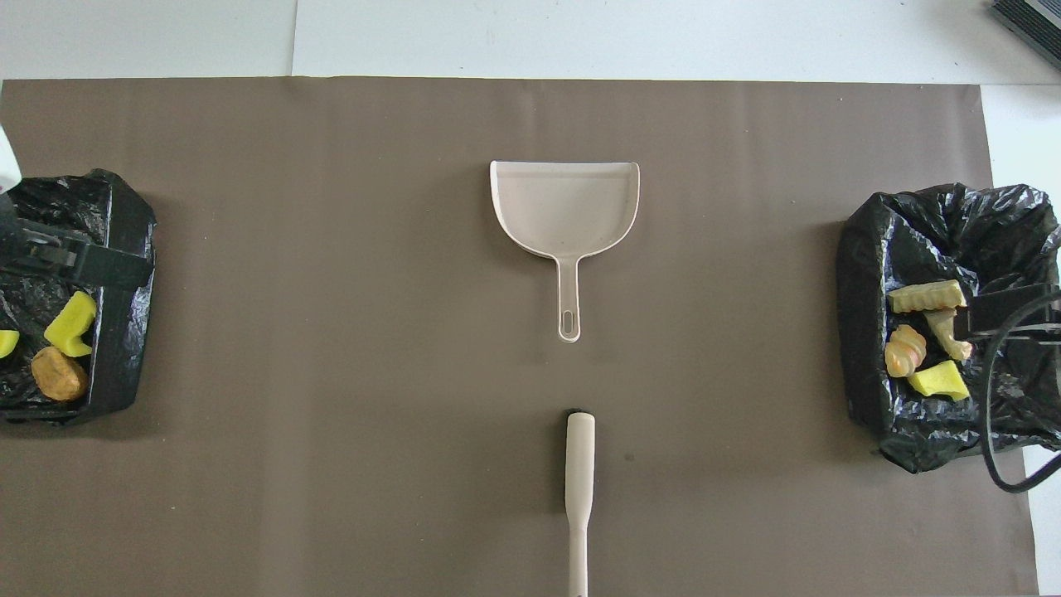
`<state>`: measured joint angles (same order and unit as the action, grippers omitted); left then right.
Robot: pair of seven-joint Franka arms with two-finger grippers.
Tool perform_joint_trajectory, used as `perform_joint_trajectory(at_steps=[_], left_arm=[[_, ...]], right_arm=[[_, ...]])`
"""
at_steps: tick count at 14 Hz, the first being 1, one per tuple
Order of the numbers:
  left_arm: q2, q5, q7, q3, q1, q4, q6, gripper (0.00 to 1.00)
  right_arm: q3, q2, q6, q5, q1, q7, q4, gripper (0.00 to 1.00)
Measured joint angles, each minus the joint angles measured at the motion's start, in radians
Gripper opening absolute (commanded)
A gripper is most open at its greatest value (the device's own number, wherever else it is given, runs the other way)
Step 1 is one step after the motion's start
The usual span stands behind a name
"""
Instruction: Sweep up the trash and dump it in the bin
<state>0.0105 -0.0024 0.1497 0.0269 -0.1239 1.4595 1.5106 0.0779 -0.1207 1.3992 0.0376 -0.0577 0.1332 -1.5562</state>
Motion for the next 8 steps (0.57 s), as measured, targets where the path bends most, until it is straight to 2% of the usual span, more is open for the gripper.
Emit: perform_joint_trajectory(at_steps=[8], left_arm=[[0.0,-0.011,-0.085,-0.005,0.02,-0.004,-0.089,1.0]], right_arm=[[0.0,0.0,0.0,0.0,0.0,0.0,0.0,1.0]])
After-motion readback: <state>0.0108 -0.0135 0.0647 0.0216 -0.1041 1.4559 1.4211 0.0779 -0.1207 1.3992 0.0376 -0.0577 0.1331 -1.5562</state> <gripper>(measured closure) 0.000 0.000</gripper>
